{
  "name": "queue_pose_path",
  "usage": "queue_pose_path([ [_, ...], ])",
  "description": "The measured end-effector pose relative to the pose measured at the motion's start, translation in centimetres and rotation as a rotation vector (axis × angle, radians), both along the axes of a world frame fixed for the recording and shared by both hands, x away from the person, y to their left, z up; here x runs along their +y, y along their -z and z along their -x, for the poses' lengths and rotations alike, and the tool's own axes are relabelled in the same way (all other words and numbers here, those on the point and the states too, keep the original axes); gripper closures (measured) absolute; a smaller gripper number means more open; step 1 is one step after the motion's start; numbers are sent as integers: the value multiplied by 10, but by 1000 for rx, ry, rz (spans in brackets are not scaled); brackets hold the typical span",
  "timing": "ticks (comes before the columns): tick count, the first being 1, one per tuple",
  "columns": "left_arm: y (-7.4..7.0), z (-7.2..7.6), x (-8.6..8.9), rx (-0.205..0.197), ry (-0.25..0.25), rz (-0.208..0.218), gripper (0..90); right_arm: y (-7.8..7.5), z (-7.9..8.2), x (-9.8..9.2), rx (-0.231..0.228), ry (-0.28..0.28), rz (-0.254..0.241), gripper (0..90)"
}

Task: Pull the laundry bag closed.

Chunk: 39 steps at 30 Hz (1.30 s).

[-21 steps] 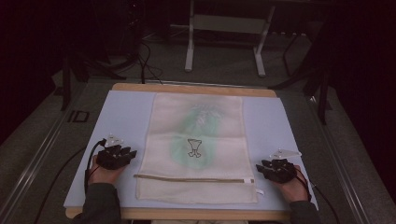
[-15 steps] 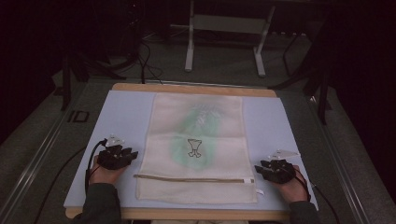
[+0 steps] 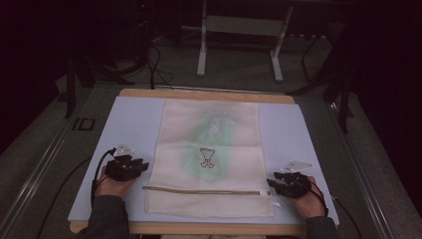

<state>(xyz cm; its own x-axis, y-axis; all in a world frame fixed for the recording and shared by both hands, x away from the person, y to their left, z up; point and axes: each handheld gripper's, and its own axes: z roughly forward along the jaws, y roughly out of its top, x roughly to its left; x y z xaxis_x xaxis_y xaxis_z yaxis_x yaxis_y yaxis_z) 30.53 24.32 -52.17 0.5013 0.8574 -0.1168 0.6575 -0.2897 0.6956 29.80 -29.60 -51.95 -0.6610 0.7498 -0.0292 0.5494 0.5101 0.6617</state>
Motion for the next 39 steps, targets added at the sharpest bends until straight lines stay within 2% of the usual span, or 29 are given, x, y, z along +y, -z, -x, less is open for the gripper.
queue_pose_path([
  [3,0,0,0,-6,7,-6,648,-3,1,2,-3,-4,-11,584],
  [9,-1,0,-2,-2,20,0,667,-7,5,14,-14,-52,-4,587],
  [14,-1,0,-3,0,29,-7,667,-10,7,23,-7,-86,-30,585],
  [17,-1,0,-3,1,29,-8,666,-12,8,37,-10,-124,-20,584],
  [20,-1,0,-3,-3,27,-13,666,-12,8,39,-9,-133,-20,583],
  [21,-1,0,-3,-7,27,-17,663,-13,8,47,-4,-164,-36,580],
  [24,-3,1,-3,-17,29,-13,663,-14,7,58,-5,-204,-40,577],
  [29,-3,2,-4,-26,31,-14,663,-15,3,74,18,-252,-58,581],
  [31,-2,2,-4,-26,32,-17,663,-16,3,77,21,-260,-56,581],
  [33,-2,2,-5,-24,41,-4,671,-20,1,88,25,-292,-59,580],
  [39,-1,1,-6,-22,49,-9,670,-24,-1,103,15,-330,-40,581],
])
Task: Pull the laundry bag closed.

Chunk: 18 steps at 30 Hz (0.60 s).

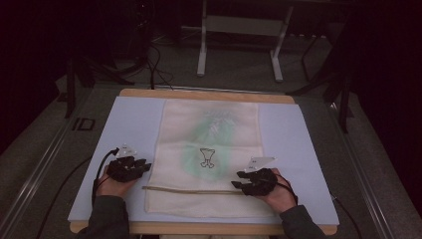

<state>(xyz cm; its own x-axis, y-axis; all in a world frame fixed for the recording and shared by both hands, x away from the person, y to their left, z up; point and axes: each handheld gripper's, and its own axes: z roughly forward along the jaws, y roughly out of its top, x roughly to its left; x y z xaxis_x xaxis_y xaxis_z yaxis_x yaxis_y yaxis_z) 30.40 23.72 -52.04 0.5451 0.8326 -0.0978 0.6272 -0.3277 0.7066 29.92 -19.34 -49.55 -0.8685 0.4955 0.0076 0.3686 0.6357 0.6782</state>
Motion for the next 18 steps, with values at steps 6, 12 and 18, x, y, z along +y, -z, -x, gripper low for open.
queue_pose_path([
  [6,0,-1,0,0,3,-3,669,-2,-1,17,-5,-44,8,581],
  [12,0,-1,-1,1,6,-4,665,-2,-1,30,-12,-79,14,576],
  [18,0,-1,0,2,5,-5,665,-3,0,41,-11,-103,17,572],
])
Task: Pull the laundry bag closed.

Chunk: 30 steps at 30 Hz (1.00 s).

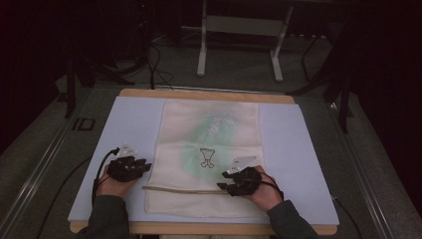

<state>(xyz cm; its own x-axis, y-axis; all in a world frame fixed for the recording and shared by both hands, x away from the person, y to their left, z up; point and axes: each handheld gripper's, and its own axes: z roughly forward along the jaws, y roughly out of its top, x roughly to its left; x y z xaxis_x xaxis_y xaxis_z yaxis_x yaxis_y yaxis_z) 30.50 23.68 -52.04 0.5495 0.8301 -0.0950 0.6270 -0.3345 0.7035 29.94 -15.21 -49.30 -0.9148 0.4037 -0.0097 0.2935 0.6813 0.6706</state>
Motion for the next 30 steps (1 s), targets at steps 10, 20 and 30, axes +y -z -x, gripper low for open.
queue_pose_path([
  [10,-1,0,0,2,9,2,675,-1,0,19,-3,-44,13,568],
  [20,-1,0,1,0,7,6,675,-1,-1,39,0,-80,8,560],
  [30,-2,0,4,-1,6,12,680,-1,-2,60,2,-113,-4,558],
])
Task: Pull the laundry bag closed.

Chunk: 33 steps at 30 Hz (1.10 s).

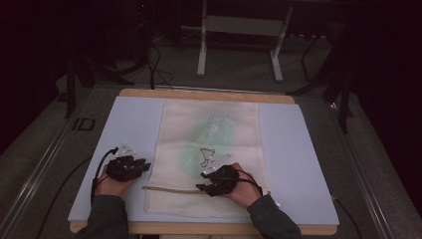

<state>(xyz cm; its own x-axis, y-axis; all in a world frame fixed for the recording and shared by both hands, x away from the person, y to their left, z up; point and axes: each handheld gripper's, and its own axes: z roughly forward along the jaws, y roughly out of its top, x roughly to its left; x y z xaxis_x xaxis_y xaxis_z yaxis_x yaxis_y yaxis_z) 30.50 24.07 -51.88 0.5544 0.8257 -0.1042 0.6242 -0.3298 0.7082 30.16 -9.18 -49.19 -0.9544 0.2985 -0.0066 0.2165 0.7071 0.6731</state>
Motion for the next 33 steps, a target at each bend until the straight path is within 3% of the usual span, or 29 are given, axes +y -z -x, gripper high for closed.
queue_pose_path([
  [20,0,-1,1,0,2,-3,679,1,1,41,-1,-56,-38,563],
  [33,0,-1,0,4,4,-5,678,6,2,64,-10,-77,-44,651],
])
